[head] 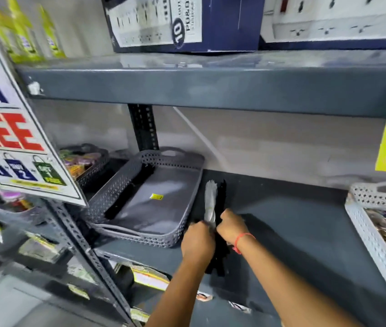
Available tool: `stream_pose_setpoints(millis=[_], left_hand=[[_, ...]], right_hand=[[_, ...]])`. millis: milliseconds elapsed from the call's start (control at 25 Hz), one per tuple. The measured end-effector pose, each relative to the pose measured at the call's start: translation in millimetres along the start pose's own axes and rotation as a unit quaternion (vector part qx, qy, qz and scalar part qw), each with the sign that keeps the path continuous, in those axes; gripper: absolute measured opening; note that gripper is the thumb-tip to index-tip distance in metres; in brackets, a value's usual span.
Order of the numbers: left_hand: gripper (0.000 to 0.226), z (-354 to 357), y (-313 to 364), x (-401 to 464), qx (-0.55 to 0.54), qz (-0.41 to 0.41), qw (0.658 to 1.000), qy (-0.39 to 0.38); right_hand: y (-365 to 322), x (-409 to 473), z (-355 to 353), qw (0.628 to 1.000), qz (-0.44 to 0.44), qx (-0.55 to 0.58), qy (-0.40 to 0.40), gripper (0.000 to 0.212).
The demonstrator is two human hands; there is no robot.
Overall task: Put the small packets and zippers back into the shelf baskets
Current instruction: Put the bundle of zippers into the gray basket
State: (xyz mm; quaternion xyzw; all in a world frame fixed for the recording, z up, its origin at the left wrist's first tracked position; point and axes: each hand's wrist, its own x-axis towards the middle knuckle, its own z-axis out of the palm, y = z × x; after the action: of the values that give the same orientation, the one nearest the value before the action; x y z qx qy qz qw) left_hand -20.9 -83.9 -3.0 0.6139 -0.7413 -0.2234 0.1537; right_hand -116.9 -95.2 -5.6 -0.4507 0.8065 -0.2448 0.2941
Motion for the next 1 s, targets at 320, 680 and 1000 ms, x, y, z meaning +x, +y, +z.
stream_pose_setpoints(millis=[320, 680, 1000], left_hand=[[0.022, -56.4, 34.8, 7.6, -0.081, 0.071, 0.99, 0.092], [0.024, -131.2, -33.2, 66.9, -0.096, -0.038, 0.991, 0.086], [0.031, -103.8, -99.3, 83.7, 0.066, -0.068, 0.995, -0.043]], right_hand=[[-49.6, -9.3, -48.7, 0.986, -0.106, 0.075, 0.102, 0.036], [-155.0, 10.3, 3.3, 0.978, -0.203, 0.035, 0.022, 0.027], [-146.0, 21.2, 74.6, 0.984, -0.121, -0.126, -0.041, 0.037]])
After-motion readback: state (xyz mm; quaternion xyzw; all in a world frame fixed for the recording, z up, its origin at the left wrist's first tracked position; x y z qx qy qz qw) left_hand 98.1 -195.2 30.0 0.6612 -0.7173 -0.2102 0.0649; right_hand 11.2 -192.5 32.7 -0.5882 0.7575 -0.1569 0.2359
